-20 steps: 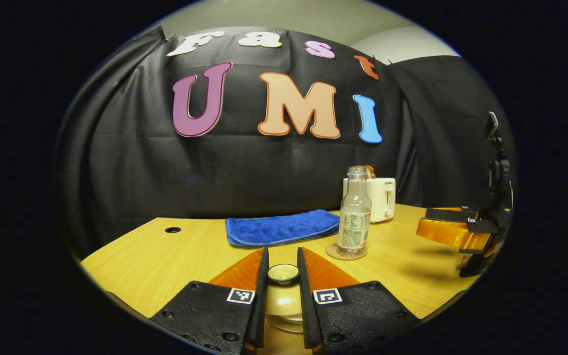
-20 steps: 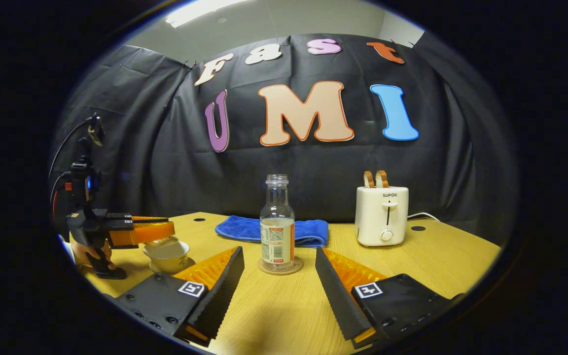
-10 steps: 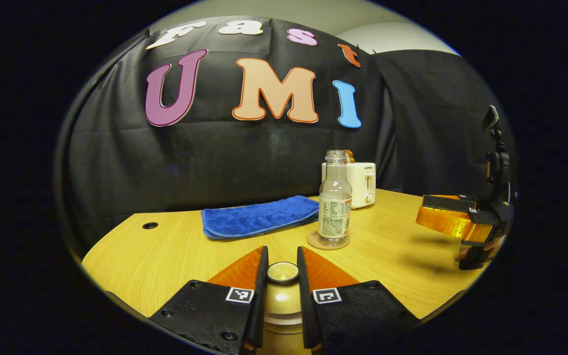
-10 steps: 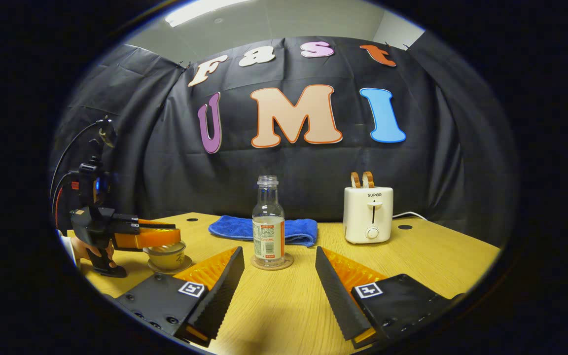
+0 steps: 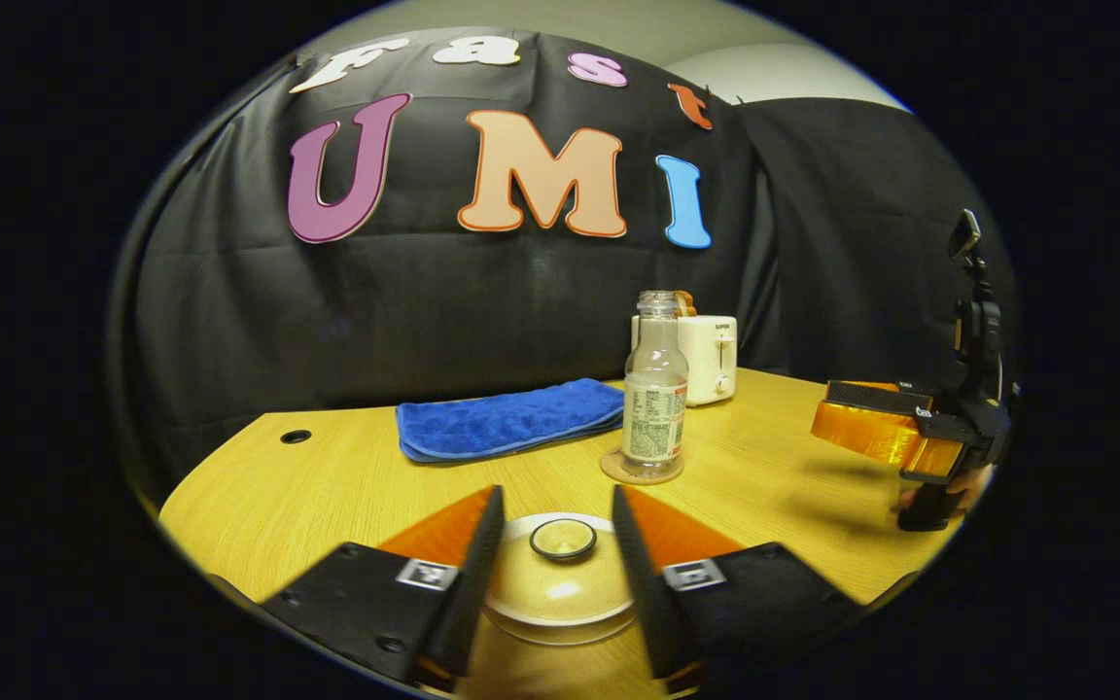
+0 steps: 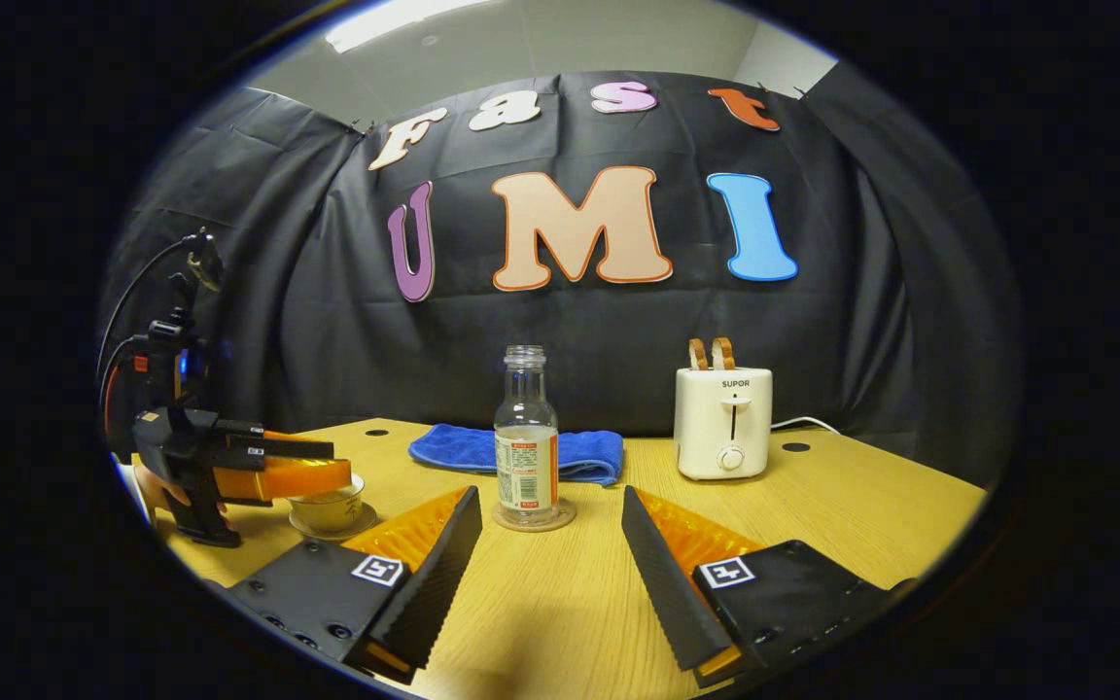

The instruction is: Open the teacup lid with one hand, grasp the water bottle and pour water into the teacup with the other hand; after pouring, place the water bottle on the coaster and then close the teacup lid.

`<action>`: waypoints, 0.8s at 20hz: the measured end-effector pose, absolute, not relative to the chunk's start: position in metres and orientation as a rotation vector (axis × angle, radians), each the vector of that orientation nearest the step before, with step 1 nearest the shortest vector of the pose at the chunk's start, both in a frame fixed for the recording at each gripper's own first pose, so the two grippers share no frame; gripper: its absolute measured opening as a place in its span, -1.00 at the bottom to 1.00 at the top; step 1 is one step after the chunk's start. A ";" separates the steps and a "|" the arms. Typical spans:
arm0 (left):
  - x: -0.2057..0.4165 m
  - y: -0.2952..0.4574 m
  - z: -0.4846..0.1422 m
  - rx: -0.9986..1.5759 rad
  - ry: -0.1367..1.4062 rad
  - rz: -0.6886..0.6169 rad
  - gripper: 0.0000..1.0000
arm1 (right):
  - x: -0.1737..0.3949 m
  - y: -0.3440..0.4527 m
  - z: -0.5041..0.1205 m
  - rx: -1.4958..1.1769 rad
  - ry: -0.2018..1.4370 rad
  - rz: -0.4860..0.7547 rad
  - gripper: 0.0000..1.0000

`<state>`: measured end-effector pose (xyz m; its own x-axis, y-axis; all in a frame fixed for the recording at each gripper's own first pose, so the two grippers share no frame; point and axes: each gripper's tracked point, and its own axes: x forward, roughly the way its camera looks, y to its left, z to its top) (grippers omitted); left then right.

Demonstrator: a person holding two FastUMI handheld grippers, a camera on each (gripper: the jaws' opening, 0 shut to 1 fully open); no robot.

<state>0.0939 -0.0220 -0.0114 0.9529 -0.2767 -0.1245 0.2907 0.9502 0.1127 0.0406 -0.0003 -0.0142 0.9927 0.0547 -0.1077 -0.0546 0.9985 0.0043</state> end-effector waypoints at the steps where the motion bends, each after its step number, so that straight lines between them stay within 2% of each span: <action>1: 0.087 -0.019 -0.010 0.126 0.107 -0.282 0.64 | 0.041 0.000 -0.014 0.001 0.108 0.055 0.87; 2: 0.088 -0.019 -0.012 0.121 0.107 -0.275 0.97 | 0.040 0.000 -0.013 0.001 0.108 0.055 0.87; 10: 0.058 0.001 -0.005 0.109 0.064 -0.159 0.93 | 0.040 -0.006 -0.012 -0.002 0.105 0.025 0.87; 11: 0.053 0.005 -0.003 0.108 0.053 -0.136 0.94 | 0.040 -0.008 -0.012 -0.003 0.105 0.014 0.76; 13: 0.044 0.013 0.001 0.102 0.028 -0.088 0.93 | 0.041 -0.013 -0.013 -0.005 0.104 -0.008 0.87; 14: 0.040 0.018 0.004 0.096 0.011 -0.062 0.93 | 0.040 -0.015 -0.012 -0.006 0.104 -0.022 0.77; 16: 0.033 0.026 0.010 0.104 -0.022 -0.020 0.94 | 0.039 -0.018 -0.011 -0.008 0.102 -0.038 0.77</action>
